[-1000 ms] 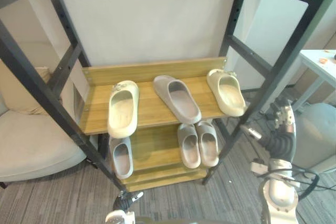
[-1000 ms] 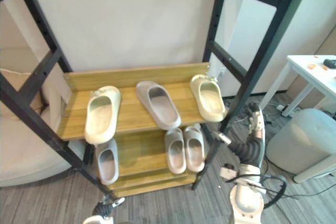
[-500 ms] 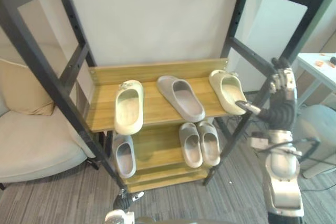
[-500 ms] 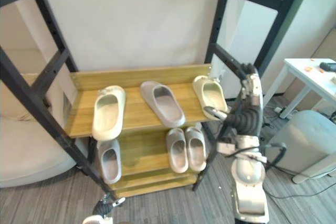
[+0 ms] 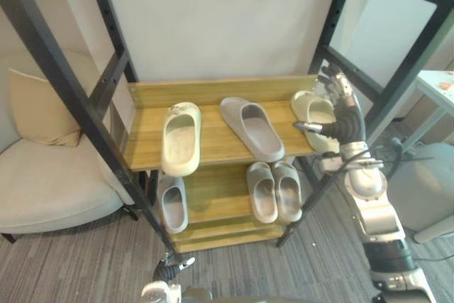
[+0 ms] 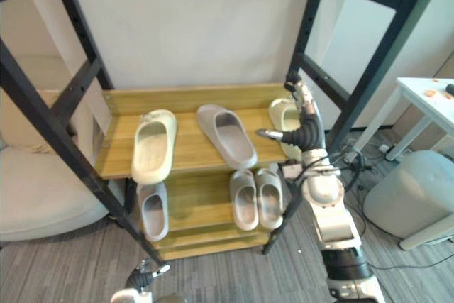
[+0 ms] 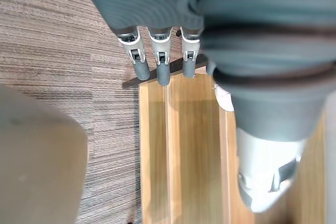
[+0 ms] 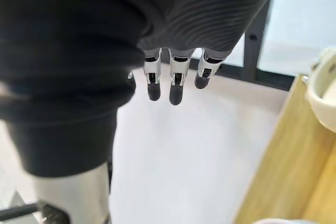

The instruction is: Organize the slippers on the shoe rack

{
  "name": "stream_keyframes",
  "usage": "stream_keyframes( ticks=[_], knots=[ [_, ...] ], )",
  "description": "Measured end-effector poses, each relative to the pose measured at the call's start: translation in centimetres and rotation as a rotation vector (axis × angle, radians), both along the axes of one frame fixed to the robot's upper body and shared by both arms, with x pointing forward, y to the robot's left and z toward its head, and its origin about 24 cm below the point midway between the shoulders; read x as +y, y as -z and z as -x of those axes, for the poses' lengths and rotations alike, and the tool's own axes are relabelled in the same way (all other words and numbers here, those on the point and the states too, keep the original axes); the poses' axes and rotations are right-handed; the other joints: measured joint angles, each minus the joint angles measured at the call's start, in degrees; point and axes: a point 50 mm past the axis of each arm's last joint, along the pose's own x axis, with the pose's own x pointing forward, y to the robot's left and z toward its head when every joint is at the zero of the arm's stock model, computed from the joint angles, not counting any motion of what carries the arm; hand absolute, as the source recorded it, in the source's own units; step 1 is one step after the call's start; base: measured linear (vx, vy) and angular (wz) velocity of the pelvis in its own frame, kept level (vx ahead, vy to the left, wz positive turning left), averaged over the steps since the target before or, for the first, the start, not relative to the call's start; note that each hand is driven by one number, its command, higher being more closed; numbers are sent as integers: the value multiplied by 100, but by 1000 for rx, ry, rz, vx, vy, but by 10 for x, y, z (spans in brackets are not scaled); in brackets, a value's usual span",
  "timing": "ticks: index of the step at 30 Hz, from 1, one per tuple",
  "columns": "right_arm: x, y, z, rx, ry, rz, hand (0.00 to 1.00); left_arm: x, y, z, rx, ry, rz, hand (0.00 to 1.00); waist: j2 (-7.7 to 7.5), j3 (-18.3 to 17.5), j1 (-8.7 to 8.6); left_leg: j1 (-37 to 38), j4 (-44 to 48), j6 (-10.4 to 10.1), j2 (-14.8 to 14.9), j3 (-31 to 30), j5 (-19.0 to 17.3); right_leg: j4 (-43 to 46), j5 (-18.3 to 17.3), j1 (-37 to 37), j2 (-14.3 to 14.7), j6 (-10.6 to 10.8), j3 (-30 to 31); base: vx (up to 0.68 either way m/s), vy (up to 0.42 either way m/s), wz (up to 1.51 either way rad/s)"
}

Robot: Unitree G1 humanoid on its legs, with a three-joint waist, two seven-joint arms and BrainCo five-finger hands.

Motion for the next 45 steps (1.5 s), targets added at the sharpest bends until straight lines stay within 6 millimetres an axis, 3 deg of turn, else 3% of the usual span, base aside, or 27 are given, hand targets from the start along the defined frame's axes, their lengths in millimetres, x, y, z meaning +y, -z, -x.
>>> stream_keyframes(
  ticks=[6, 14, 27, 36, 45],
  knots=[
    [-6, -2, -17, 45, 6, 20, 0, 0, -1, -2, -11, -2, 2, 0, -5, 19, 36, -91, 11, 0, 1, -64, -5, -89, 40, -27, 26, -15, -11, 19, -6, 3],
    [-17, 21, -34, 201, 30, 120, 0, -2, -3, -10, -30, 28, 4, 0, -6, 118, 190, -124, -3, -17, -21, -148, -16, -213, 90, -36, 52, -12, -4, 2, 0, 0],
    [-16, 29, -44, 281, -3, 231, 0, -3, -3, -11, -38, 31, 21, 0, 17, 137, 242, -256, -14, -24, 2, -273, -3, -374, 278, -69, 119, -93, 65, 7, 2, 2],
    [-8, 9, -59, 243, -21, 276, 0, -2, -5, -17, -55, 28, 25, 0, 7, 304, 267, -244, -221, -109, -3, -323, 181, -491, 375, -87, 110, -60, 52, -5, -5, 1],
    [-3, 7, -70, 271, -22, 333, 0, -1, -6, -18, -62, 12, 33, 0, -24, 346, 283, -276, -216, -134, 12, -440, 196, -519, 382, -83, 149, -52, 1, -1, -8, 3]
  ],
)
